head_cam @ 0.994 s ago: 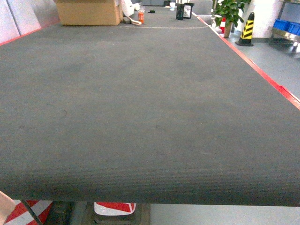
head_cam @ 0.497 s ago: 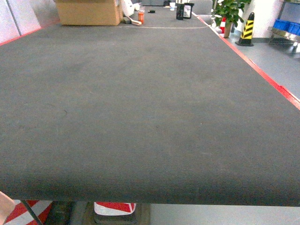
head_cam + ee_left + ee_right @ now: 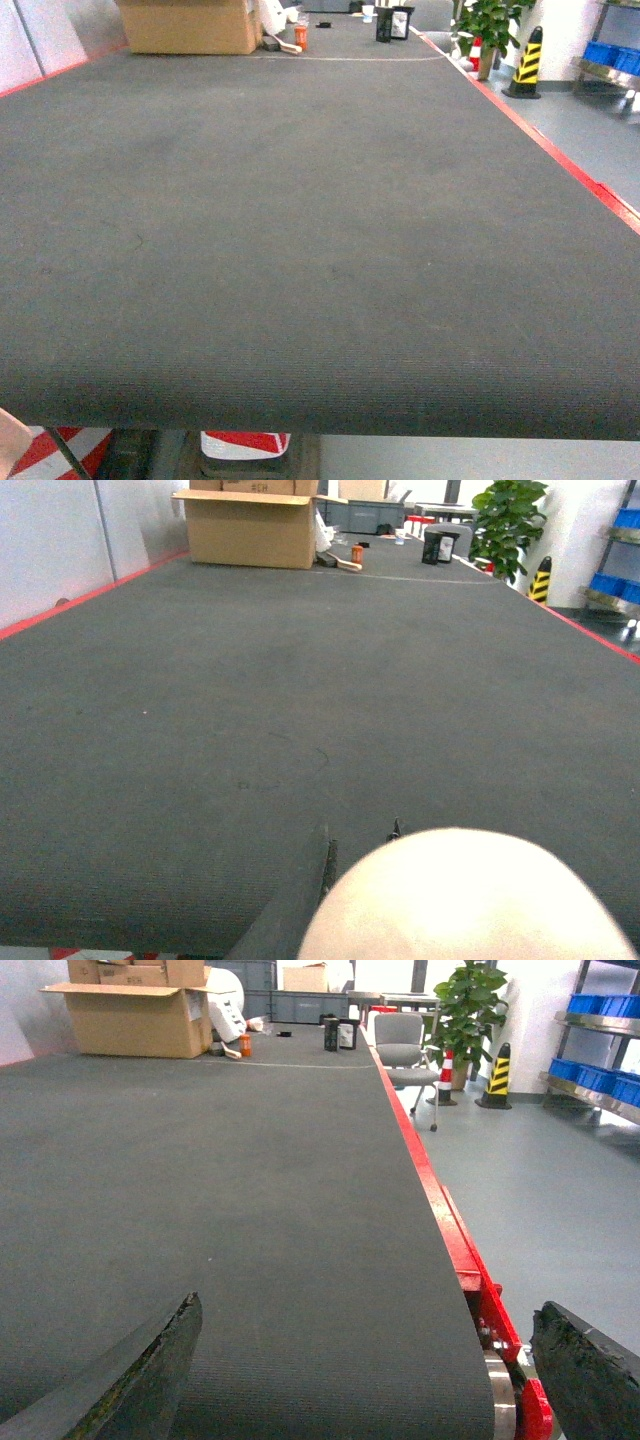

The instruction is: Place part in tray to right shelf

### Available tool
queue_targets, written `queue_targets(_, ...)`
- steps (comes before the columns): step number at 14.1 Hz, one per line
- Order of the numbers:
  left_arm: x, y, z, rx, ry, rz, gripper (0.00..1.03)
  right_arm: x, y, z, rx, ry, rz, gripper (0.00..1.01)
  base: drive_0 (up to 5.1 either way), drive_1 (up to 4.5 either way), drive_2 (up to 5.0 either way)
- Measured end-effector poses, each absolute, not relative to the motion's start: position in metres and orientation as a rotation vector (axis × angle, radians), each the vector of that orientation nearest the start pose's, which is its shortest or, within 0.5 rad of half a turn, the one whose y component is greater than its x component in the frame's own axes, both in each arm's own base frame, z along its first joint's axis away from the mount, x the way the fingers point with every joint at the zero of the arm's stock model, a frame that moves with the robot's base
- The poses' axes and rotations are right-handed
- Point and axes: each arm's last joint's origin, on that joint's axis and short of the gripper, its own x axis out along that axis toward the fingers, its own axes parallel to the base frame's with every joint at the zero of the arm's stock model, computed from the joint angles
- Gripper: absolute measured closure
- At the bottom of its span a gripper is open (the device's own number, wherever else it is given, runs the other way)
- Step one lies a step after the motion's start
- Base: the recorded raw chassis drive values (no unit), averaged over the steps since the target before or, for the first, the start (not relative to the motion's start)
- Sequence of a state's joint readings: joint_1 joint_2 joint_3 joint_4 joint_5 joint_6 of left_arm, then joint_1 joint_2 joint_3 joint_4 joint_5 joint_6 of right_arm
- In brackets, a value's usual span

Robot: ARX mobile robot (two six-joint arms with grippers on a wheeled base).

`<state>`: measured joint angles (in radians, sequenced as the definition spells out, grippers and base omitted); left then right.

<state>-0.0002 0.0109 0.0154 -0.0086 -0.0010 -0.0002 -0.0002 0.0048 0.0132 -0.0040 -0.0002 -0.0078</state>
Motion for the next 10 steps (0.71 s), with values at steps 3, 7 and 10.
queue_targets(3, 0.097, 0.000, 0.167, 0.000, 0.004, 0.001, 0.91, 0.097, 0.000, 0.167, -0.008, -0.004, 0.000, 0.03, 0.0, 0.00, 0.0)
queue_targets(7, 0.109, -0.003, 0.178, -0.036, 0.256, 0.084, 0.91, 0.097, 0.000, 0.167, -0.007, -0.006, 0.002, 0.03, 0.0, 0.00, 0.0)
queue_targets(10, 0.169, 0.000, 0.227, -0.285, 0.085, -0.092, 0.91, 0.097, 0.000, 0.167, -0.007, -0.004, 0.000, 0.03, 0.0, 0.00, 0.0)
